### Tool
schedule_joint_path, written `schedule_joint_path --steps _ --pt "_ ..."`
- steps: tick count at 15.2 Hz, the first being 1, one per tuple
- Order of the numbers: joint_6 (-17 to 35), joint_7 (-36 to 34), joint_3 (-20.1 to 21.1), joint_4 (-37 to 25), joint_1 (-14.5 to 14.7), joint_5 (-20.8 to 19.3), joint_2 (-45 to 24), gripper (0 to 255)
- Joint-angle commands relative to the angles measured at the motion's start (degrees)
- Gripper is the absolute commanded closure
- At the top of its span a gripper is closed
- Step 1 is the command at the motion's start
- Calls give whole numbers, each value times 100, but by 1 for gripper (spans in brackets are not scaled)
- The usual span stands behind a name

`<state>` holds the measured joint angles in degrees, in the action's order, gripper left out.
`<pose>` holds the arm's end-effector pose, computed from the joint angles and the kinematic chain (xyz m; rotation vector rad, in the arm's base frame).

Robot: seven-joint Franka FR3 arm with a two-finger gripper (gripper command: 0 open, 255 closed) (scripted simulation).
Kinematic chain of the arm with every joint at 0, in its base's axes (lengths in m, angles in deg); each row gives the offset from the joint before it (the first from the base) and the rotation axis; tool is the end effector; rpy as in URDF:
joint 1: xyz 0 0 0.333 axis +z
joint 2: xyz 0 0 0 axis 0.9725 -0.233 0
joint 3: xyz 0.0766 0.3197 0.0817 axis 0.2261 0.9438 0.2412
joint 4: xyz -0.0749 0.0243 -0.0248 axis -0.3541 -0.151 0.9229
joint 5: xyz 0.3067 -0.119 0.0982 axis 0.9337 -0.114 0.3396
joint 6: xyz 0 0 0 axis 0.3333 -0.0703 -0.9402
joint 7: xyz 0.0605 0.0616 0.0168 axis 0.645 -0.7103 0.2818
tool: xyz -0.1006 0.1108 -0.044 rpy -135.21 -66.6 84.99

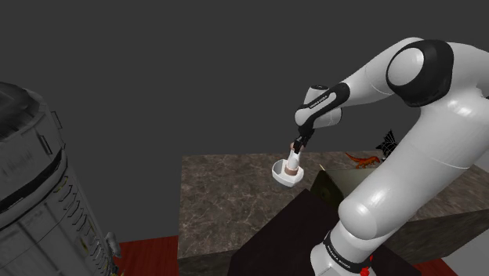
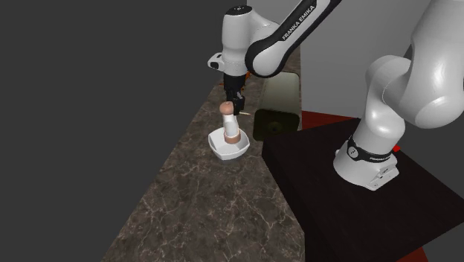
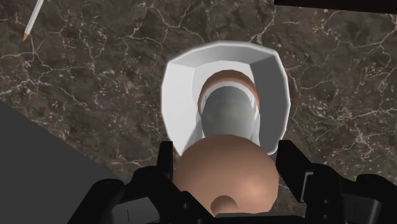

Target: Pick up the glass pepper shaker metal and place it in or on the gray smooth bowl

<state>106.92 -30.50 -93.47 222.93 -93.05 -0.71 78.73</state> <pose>0.3461 -0.2746 0.3193 2.9916 0.1015 -0.0032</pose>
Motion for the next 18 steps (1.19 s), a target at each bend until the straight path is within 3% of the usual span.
schedule_joint_path --steps 1,2,7,11,18 --pt "1 0 0 0 0 0 0 255" --pt "1 0 0 -1 0 0 0 0" --pt "1 0 0 -1 0 0 0 0" --pt "-825 -114 100 -160 28 -134 670 0" --pt "-825 -113 102 -160 26 -133 669 0"
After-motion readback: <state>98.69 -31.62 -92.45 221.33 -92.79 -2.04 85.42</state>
